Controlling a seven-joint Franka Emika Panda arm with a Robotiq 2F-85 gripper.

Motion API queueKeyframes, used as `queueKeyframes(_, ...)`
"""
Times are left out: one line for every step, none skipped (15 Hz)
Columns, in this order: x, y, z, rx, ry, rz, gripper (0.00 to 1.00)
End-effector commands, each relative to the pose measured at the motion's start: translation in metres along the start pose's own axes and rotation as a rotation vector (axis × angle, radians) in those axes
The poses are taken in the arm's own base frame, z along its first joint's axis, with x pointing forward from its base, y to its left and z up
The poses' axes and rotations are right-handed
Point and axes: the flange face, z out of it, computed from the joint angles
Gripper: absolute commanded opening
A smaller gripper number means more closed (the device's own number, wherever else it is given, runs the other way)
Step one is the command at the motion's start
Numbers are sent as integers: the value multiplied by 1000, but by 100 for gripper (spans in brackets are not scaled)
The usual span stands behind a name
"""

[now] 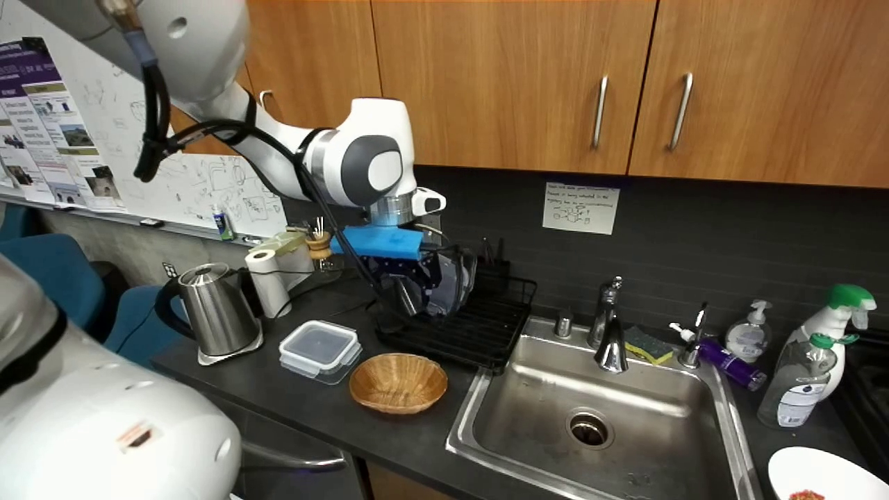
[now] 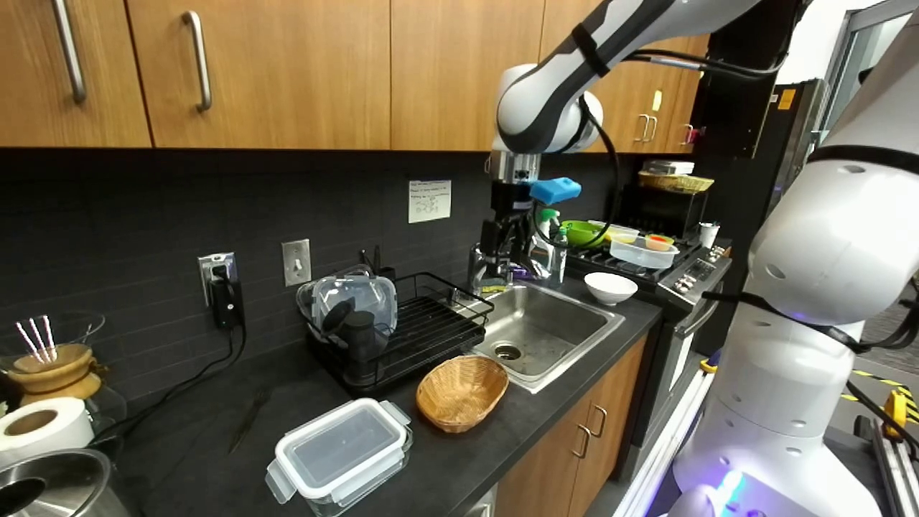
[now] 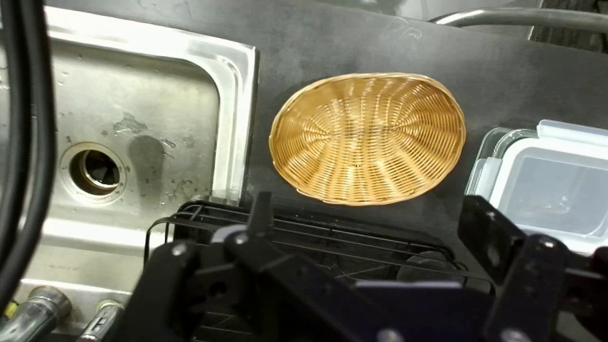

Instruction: Put the bowl on the lunch box

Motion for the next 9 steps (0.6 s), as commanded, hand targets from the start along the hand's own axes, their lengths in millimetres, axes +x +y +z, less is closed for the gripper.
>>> queueKeyframes(14, -28, 25, -17, 11, 28, 100)
queueKeyframes(16, -35, 33, -20, 13, 38, 100)
queueKeyframes(17, -42, 40, -21, 12, 49, 100)
queueKeyframes(18, -49, 48, -25, 13, 55, 100)
queueKeyframes(19, -56, 57, -32, 14, 59, 100)
queueKeyframes(20, -63, 68, -38, 14, 60, 100)
queueKeyframes(20, -69, 77, -37, 8, 62, 100)
queueKeyframes(20, -74, 87, -45, 11, 56, 100)
queueKeyframes(21, -78, 98, -43, 13, 55, 100)
